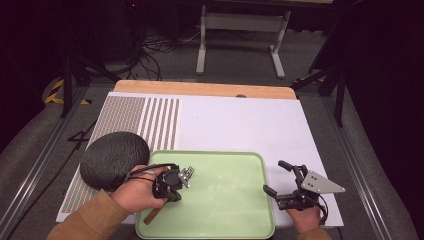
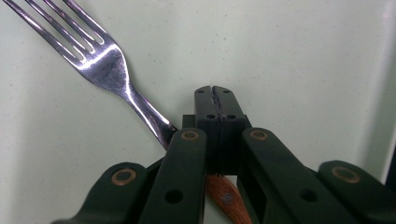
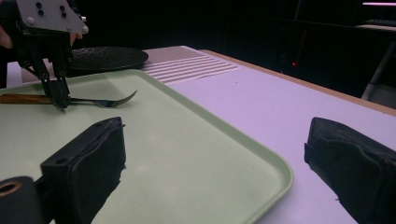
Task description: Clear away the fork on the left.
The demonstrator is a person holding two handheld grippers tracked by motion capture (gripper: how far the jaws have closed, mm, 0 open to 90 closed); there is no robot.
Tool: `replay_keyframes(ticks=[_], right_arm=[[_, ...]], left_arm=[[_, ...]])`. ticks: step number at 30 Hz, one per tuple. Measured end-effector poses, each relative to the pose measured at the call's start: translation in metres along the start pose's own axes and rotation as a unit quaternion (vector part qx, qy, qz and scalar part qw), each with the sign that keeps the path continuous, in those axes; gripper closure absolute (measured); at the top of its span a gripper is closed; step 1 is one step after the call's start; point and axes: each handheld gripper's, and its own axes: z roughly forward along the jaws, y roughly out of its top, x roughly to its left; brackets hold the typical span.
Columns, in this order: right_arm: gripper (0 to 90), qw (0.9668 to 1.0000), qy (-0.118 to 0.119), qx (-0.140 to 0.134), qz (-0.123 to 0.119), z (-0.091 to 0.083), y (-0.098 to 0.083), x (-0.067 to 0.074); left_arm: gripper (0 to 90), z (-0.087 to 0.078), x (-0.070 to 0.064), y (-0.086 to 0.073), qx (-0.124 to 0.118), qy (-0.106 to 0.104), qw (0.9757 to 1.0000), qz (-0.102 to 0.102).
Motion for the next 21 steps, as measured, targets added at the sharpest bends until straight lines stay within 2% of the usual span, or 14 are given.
replay_keyframes(ticks=[7,14,16,17,21], right_arm=[[5.8,1.0,0.0,0.001,0.0,0.0,0.0,0.0],[5.8,1.0,0.0,0.001,-0.001,0.0,0.0,0.0],[5.8,1.0,0.001,0.002,0.0,0.0,0.0,0.0],[5.8,1.0,0.001,0.002,0.0,0.0,0.0,0.0],[5.8,1.0,0.001,0.001,0.0,0.0,0.0,0.0]], left_arm=[[90.0,0.0,0.003,-0.001,0.007,0.007,0.9999,-0.005],[90.0,-0.002,0.011,-0.007,-0.001,0.008,0.9994,-0.032],[90.0,-0.002,0.013,-0.008,-0.002,0.009,0.9994,-0.034],[90.0,-0.002,0.015,-0.01,-0.006,0.012,0.999,-0.044],[90.0,-0.004,0.017,-0.013,-0.003,0.018,0.9985,-0.051]])
